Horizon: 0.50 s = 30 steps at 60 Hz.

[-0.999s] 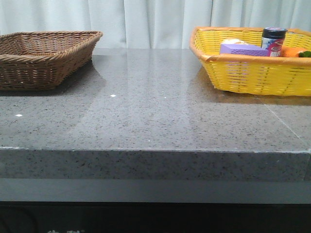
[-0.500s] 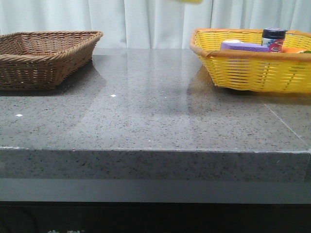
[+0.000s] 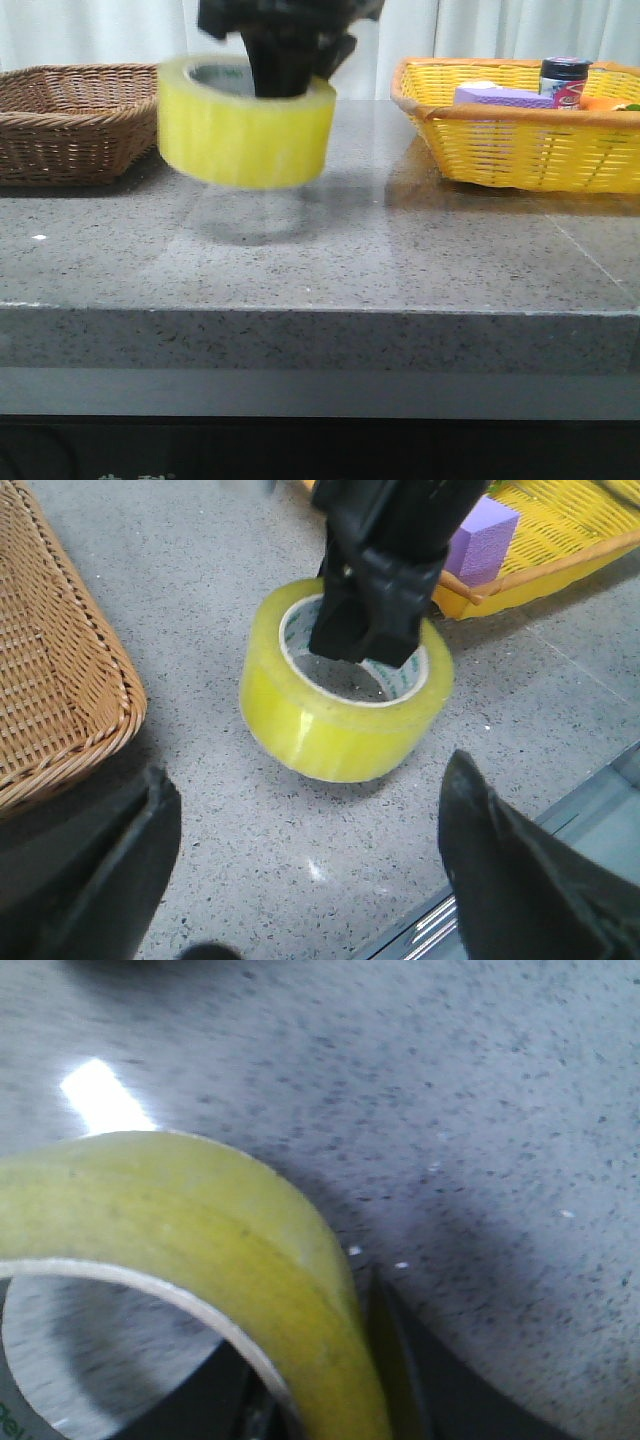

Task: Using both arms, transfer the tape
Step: 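Lift the tape roll out and lower it onto the table between baskets, then open the right gripper, release the tape roll, and withdraw upward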

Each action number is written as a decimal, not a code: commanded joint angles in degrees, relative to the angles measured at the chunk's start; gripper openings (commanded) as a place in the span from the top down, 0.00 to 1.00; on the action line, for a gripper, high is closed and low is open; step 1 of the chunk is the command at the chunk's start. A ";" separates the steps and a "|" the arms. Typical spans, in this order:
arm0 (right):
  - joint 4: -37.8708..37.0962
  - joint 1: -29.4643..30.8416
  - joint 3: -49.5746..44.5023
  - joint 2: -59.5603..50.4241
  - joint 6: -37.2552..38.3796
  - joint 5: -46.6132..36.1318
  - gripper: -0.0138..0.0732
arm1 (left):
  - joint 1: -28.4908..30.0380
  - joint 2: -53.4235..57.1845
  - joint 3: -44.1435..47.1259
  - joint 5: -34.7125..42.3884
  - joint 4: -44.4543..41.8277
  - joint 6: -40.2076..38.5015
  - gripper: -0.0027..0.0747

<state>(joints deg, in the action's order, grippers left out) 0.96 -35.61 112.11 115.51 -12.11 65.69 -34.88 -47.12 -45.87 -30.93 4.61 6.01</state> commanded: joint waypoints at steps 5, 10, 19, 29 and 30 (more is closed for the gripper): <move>-3.07 0.10 2.01 -1.19 0.29 -3.07 0.67 | -0.37 0.21 -1.77 3.90 0.56 0.08 0.29; -3.24 0.10 2.01 -0.54 0.29 -3.26 0.63 | -0.37 0.21 -1.58 3.90 0.56 0.08 0.29; -3.24 0.10 2.15 -0.49 0.45 -4.33 0.34 | -0.37 0.21 -1.58 3.90 0.56 0.08 0.29; -3.00 0.10 5.24 -1.15 2.44 -3.34 0.22 | -0.37 0.21 -1.58 3.90 0.56 0.08 0.29; -2.86 0.10 5.56 -1.38 2.49 -3.27 0.22 | -0.37 0.21 -1.58 3.90 0.56 0.08 0.29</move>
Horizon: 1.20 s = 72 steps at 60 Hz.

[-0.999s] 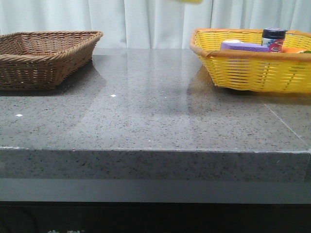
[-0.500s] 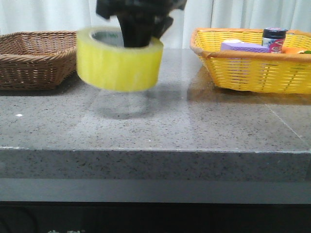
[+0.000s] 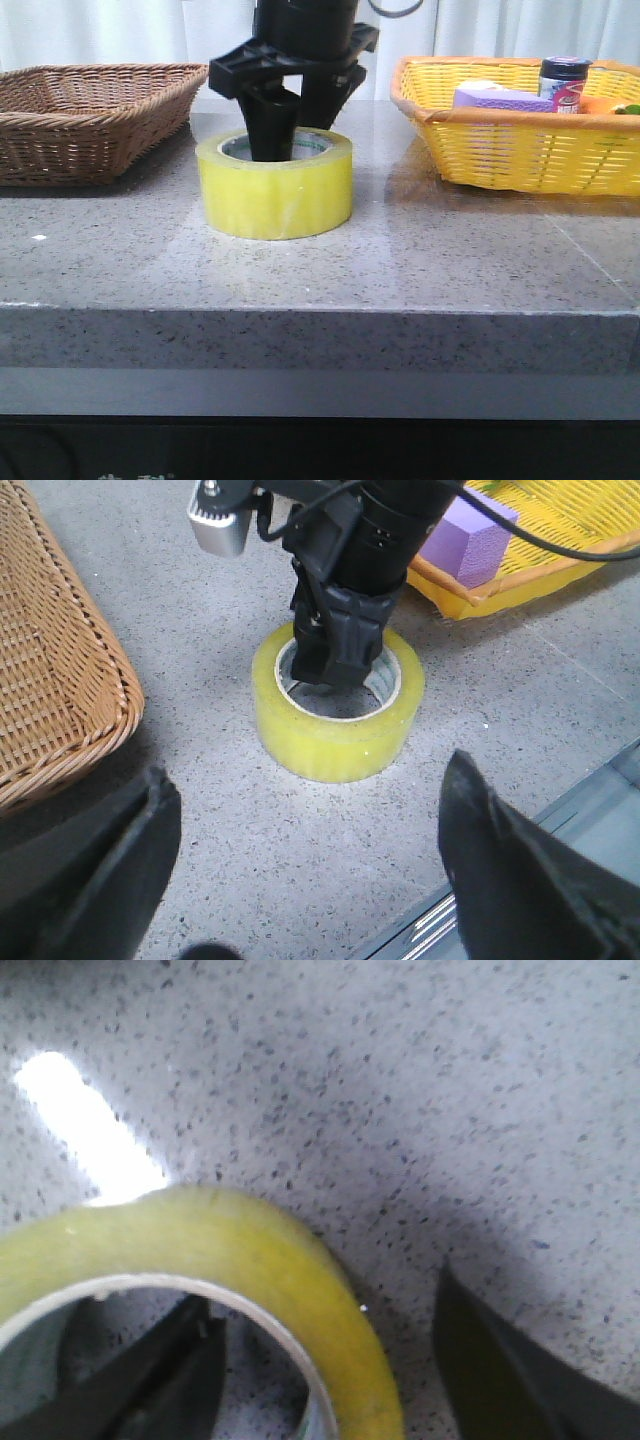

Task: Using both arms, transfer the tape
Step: 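Open the right gripper, release the tape roll, and withdraw upward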

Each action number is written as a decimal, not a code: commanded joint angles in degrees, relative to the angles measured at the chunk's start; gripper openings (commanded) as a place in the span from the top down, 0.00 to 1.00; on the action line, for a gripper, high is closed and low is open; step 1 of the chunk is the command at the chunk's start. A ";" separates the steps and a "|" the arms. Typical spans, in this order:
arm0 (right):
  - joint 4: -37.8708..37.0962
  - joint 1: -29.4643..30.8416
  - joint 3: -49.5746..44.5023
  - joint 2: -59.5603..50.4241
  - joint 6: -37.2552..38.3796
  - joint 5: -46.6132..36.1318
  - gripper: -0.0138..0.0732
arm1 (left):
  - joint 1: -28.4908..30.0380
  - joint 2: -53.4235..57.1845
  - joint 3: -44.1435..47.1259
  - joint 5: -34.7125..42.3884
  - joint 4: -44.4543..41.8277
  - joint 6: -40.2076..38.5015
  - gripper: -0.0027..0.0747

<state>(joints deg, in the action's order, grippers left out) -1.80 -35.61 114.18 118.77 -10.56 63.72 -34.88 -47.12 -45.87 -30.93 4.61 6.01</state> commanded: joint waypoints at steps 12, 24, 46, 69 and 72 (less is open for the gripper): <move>2.67 1.33 3.91 -10.52 3.90 -2.09 0.28 | -0.37 0.21 -1.58 3.90 0.56 0.08 0.29; 6.17 4.18 -2.60 -18.06 6.22 -5.78 0.34 | -0.37 0.21 -1.58 3.90 0.65 0.08 0.29; 7.35 5.06 -28.56 -39.66 6.22 -18.74 0.34 | -0.37 0.21 -1.58 3.90 1.91 0.08 0.29; 7.41 5.06 -51.81 -64.23 6.22 -23.41 0.34 | -0.37 0.21 -1.58 3.90 1.91 0.08 0.29; 7.41 5.06 -54.31 -67.18 6.22 -24.05 0.34 | -0.37 0.21 -1.58 3.79 1.91 0.08 0.29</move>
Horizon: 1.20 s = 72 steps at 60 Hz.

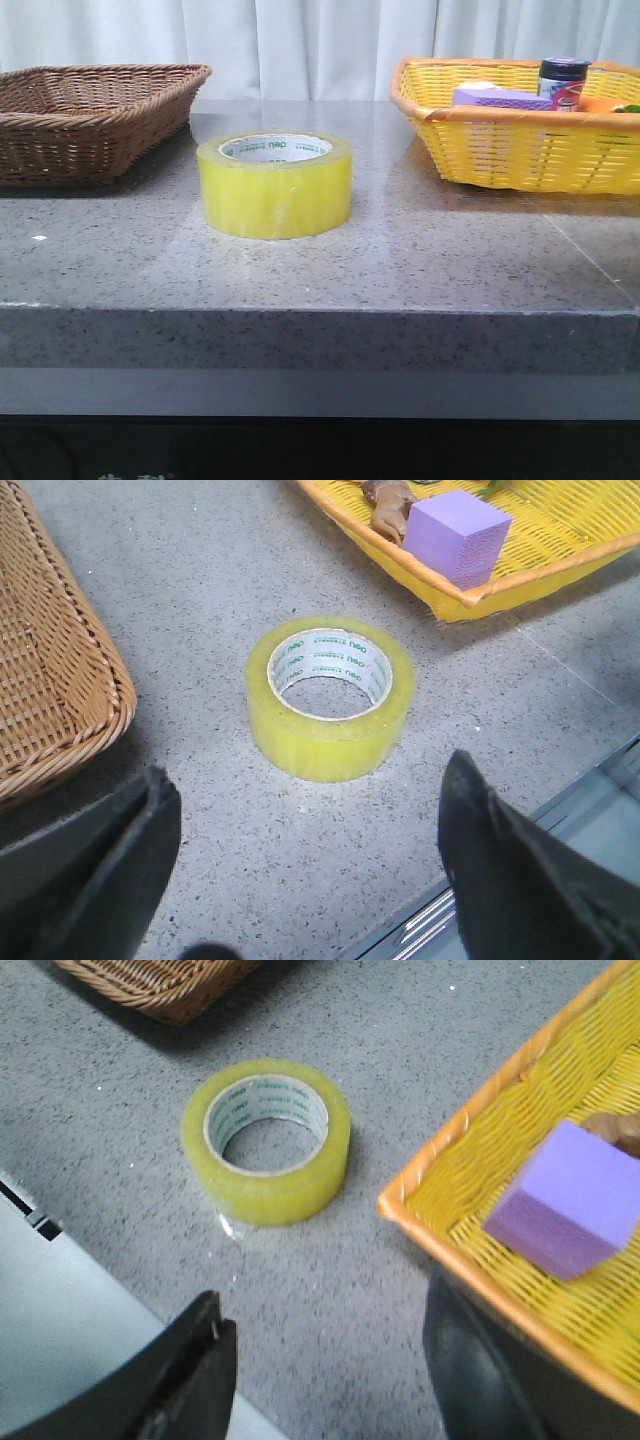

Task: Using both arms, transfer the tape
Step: 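Open the right gripper, release the tape roll, and withdraw upward, then lower the left gripper onto the tape roll and grasp its rim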

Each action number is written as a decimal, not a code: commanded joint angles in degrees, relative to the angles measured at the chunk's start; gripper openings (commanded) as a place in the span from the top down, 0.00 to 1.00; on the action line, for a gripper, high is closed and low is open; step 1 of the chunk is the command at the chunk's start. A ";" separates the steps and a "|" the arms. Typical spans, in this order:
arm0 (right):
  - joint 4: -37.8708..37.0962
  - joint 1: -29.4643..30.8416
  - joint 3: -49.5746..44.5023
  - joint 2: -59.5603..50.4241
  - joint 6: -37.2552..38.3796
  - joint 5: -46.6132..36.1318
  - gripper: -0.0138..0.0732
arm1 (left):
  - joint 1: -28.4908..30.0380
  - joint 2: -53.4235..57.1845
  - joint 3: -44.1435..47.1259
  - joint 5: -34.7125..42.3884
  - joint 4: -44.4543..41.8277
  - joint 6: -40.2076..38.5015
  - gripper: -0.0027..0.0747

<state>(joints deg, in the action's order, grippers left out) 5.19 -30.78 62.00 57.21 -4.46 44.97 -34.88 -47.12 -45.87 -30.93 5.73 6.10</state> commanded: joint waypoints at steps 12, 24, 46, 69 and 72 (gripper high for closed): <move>0.69 0.22 -9.95 -15.22 0.13 -5.96 0.34 | -0.37 0.21 -1.58 3.68 0.80 0.24 0.29; 0.86 0.22 -12.10 -20.63 0.13 -5.90 0.34 | -0.70 0.07 -2.59 3.05 0.56 3.45 0.29; 0.86 0.22 -12.10 -21.39 0.13 -5.27 0.34 | -7.26 -13.43 -19.42 -12.08 0.44 15.92 0.38; 0.86 0.22 -12.10 -21.39 0.13 -5.27 0.34 | -9.00 -39.22 -39.60 -26.39 0.13 16.51 0.39; 0.86 0.22 -12.10 -21.39 0.13 -5.27 0.34 | -9.00 -42.35 -41.87 -26.77 0.13 16.51 0.39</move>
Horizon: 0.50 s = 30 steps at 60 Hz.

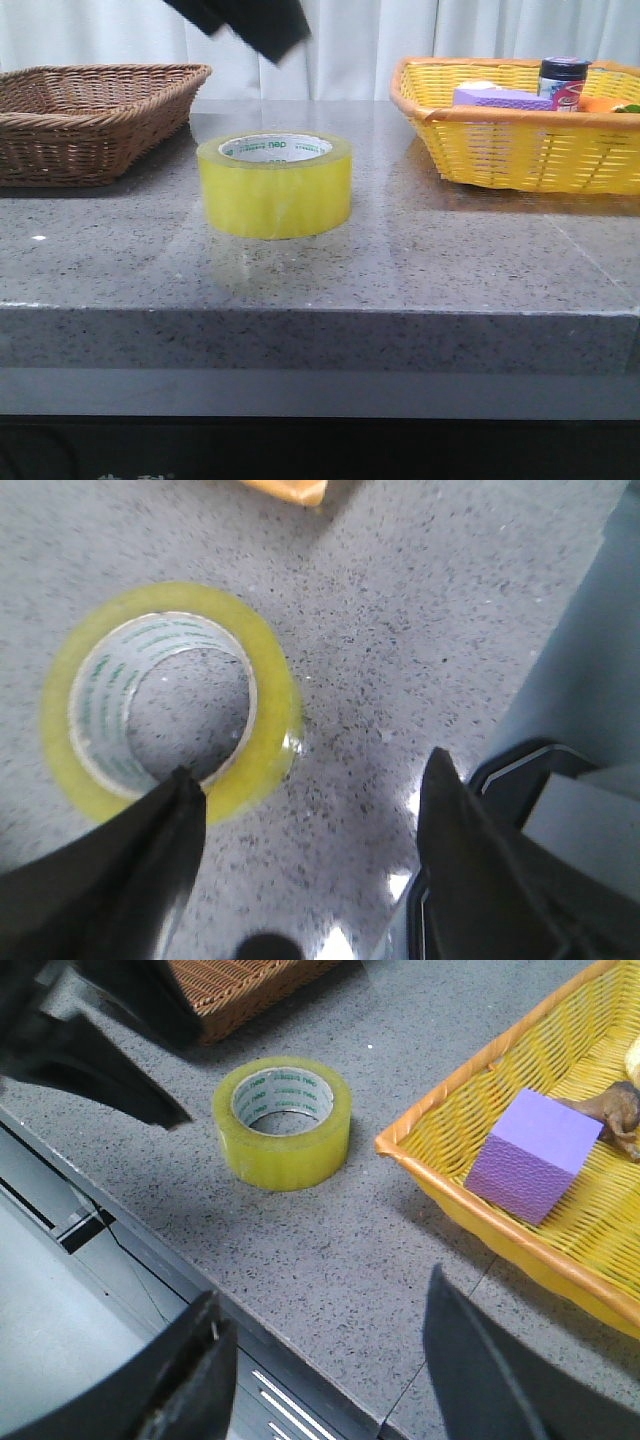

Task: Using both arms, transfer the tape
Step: 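Lower the left gripper onto the tape roll and grasp its rim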

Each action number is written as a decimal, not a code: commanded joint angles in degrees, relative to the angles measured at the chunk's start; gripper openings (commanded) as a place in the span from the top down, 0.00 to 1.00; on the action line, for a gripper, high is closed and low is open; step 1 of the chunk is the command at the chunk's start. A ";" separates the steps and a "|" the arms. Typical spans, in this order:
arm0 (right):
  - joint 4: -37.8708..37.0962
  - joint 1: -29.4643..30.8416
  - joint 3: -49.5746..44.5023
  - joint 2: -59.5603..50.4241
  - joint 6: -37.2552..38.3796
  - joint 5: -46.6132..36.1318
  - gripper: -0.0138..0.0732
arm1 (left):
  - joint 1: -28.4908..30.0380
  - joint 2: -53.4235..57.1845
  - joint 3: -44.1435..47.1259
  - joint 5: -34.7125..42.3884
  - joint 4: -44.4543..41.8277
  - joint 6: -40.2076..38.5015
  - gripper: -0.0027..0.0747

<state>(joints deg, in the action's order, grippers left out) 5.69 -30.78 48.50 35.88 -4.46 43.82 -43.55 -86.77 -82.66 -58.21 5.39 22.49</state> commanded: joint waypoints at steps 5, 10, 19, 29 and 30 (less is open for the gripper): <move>0.36 0.22 1.41 -0.06 0.13 -4.12 0.34 | -0.33 -6.53 -7.77 0.33 0.57 0.12 0.39; 0.36 0.22 1.41 -0.06 0.13 -4.12 0.34 | -0.33 -9.77 -9.89 0.23 0.57 0.12 0.39; 0.36 0.22 1.41 -0.06 0.13 -4.12 0.34 | -0.33 -14.95 -12.77 0.20 -0.22 0.12 0.39; 0.36 0.22 1.41 -0.06 0.13 -4.12 0.34 | -0.23 -17.88 -13.27 0.10 -0.81 -0.03 0.39; 0.36 0.22 1.41 -0.06 0.13 -4.12 0.34 | -0.23 -18.11 -13.27 -0.04 -0.81 -0.03 0.40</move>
<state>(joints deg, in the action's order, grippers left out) 5.69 -30.78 48.50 35.88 -4.46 43.82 -43.55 -106.80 -93.89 -59.42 4.39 22.49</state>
